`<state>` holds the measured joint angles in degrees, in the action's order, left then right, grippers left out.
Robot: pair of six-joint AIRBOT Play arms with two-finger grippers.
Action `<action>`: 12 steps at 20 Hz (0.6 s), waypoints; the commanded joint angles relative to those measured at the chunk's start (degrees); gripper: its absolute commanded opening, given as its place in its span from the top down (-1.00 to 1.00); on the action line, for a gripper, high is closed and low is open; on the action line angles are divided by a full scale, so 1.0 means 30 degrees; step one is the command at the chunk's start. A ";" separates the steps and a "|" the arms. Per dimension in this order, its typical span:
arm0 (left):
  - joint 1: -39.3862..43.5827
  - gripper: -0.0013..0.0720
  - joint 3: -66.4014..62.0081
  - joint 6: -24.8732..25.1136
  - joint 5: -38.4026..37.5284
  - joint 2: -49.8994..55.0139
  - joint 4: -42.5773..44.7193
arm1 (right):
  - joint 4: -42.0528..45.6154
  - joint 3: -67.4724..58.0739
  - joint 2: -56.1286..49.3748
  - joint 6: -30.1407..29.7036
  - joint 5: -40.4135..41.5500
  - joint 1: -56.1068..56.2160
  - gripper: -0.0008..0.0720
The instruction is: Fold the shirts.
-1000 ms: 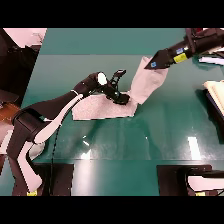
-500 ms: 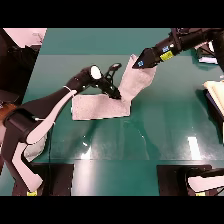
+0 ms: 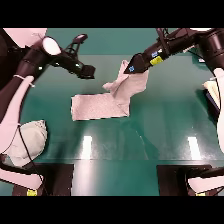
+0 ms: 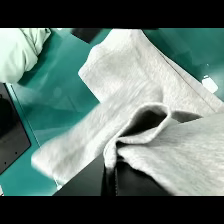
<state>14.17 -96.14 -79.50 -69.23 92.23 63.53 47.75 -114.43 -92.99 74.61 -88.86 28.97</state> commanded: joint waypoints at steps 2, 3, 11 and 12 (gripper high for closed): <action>-0.1807 0.90 -0.0036 0.1151 -0.3453 -0.1355 0.1253 | -0.0015 0.0007 -0.0080 -0.0182 0.1224 0.0831 0.95; -0.2069 0.90 -0.0051 0.1144 -0.3628 -0.1639 0.2091 | -0.0007 0.0007 -0.0117 -0.0189 0.1326 0.1100 0.95; -0.4976 0.90 -0.0051 0.1078 -0.3016 -0.4466 0.3293 | -0.0087 0.0000 -0.4160 -0.2812 0.5559 0.6033 0.93; -0.5326 0.90 -0.0051 0.0984 -0.2922 -0.4779 0.3293 | -0.0219 -0.0044 -0.4874 -0.3614 0.7023 0.6841 0.59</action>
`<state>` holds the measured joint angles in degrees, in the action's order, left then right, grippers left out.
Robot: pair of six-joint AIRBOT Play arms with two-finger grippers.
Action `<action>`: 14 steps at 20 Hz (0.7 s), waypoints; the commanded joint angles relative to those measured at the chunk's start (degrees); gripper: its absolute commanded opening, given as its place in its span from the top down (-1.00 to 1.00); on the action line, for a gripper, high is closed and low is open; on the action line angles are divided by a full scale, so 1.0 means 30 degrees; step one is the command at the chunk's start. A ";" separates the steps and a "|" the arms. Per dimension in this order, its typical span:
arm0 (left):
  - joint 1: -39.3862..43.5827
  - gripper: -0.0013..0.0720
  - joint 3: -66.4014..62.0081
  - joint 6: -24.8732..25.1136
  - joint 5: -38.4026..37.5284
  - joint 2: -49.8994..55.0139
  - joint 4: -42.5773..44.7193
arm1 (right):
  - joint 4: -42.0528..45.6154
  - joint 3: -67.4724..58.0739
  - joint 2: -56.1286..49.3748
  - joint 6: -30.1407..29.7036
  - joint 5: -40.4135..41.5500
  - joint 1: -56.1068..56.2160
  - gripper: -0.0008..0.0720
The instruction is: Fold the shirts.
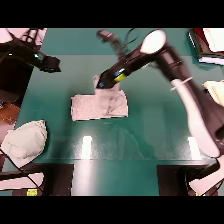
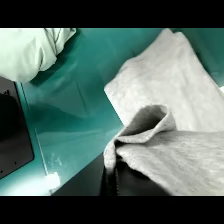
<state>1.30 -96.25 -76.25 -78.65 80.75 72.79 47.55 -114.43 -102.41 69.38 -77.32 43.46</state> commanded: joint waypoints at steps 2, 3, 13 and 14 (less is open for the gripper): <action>-0.1647 0.90 -0.0015 -0.0109 0.0255 -0.1515 0.0189 | -0.1355 -0.1158 -0.3410 -0.2200 0.5559 0.3424 -0.18; -0.1872 0.90 -0.0015 -0.0109 0.0226 -0.1734 0.0182 | -0.1515 -0.1763 -0.3876 -0.2208 0.6113 0.3774 -0.33; -0.2215 0.87 0.0444 -0.0066 -0.0423 -0.2237 -0.2761 | 0.2987 0.6739 0.1588 0.0444 0.1173 -0.3483 -0.34; -0.2208 0.15 0.1093 0.0058 -0.0517 -0.2237 -0.3636 | 0.2929 0.7912 0.2062 0.0612 0.1202 -0.4379 -0.34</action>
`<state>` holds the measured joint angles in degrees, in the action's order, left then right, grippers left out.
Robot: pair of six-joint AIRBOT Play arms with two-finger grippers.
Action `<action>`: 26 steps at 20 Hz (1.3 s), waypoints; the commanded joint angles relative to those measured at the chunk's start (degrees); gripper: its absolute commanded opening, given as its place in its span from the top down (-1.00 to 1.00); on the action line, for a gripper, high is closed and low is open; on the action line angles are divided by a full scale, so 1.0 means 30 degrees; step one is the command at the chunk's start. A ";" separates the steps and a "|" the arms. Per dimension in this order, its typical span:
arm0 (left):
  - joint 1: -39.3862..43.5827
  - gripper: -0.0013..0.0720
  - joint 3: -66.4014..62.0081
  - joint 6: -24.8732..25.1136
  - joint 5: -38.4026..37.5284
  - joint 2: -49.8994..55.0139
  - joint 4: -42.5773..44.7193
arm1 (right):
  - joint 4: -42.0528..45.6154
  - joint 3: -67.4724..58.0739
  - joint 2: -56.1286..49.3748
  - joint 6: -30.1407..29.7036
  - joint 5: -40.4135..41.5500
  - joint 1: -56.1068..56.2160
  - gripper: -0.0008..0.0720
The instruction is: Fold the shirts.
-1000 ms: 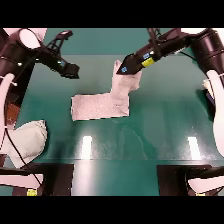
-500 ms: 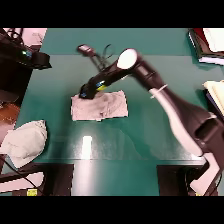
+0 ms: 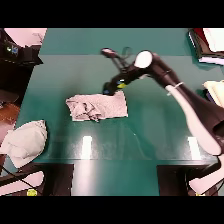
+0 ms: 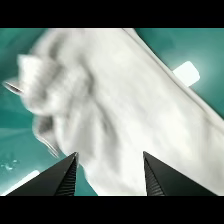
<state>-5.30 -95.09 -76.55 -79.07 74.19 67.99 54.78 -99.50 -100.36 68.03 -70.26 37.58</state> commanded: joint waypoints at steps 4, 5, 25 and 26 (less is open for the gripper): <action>0.0590 -0.78 0.5785 0.0525 -0.0138 -0.0051 -0.4233 | -0.1450 0.6317 0.2871 0.1049 -0.0619 -0.4809 -0.33; 0.1049 -0.78 0.7293 0.1042 0.0299 -0.0051 -0.4240 | -0.1851 0.6921 0.3177 0.1035 -0.0313 -0.5129 -0.33; 0.3679 0.91 1.1125 0.1457 -0.0663 -0.0896 0.1661 | -0.2222 0.9748 0.5107 0.1020 -0.0641 -0.5464 -0.33; 0.3679 0.90 1.1147 0.1443 -0.1749 -0.1180 0.2710 | -0.2229 0.9748 0.5107 0.1020 -0.0634 -0.5464 -0.33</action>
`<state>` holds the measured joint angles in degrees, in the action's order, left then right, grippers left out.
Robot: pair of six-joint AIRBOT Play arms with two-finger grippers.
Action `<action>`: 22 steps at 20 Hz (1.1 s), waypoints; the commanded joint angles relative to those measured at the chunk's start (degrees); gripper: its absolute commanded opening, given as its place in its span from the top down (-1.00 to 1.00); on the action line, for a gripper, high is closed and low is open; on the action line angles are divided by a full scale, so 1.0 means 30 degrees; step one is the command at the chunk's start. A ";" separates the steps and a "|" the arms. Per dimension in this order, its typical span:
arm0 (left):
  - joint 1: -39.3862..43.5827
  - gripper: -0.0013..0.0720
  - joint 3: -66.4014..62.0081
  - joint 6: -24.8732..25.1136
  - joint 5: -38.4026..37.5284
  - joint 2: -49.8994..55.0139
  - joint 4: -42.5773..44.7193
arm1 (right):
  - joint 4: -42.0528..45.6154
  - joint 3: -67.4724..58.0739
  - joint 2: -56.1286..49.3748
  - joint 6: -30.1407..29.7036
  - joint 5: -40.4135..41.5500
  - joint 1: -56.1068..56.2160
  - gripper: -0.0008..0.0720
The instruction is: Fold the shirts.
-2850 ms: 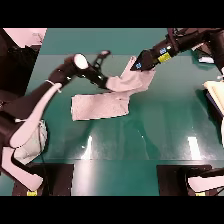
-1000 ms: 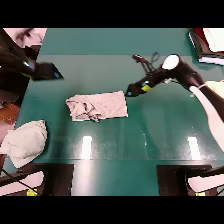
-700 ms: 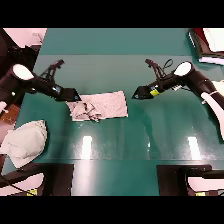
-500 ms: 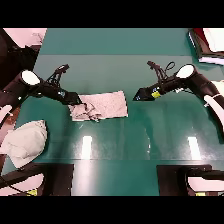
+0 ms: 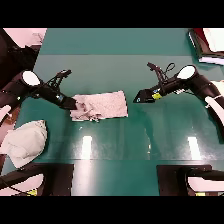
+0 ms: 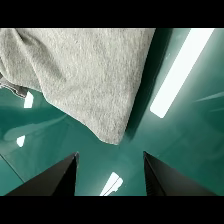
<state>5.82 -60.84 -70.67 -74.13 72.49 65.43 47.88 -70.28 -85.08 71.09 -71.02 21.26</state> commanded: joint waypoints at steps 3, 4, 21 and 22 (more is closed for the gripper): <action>-0.0029 -0.92 -0.0262 -0.2164 -0.4772 -0.0794 0.4889 | 0.0073 0.0007 0.0015 0.0007 0.0044 -0.0022 -0.33; -0.0029 -0.97 -0.0277 -0.2528 -0.4226 -0.0794 0.5013 | 0.0073 0.0007 0.0015 0.0015 0.0124 -0.0022 -0.33; -0.0029 0.88 -0.1537 -0.0780 0.2346 -0.0947 -0.4226 | -0.7293 -0.0051 -0.6360 -0.2069 0.2375 0.1151 -0.75; -0.0029 0.88 -0.1537 -0.0787 0.2412 -0.0947 -0.4226 | -0.7504 -0.0044 -0.6419 -0.2251 0.2878 0.1559 -0.59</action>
<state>5.76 -65.41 -73.38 -68.42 69.65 54.17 29.91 -70.46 -102.15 66.76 -65.58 23.05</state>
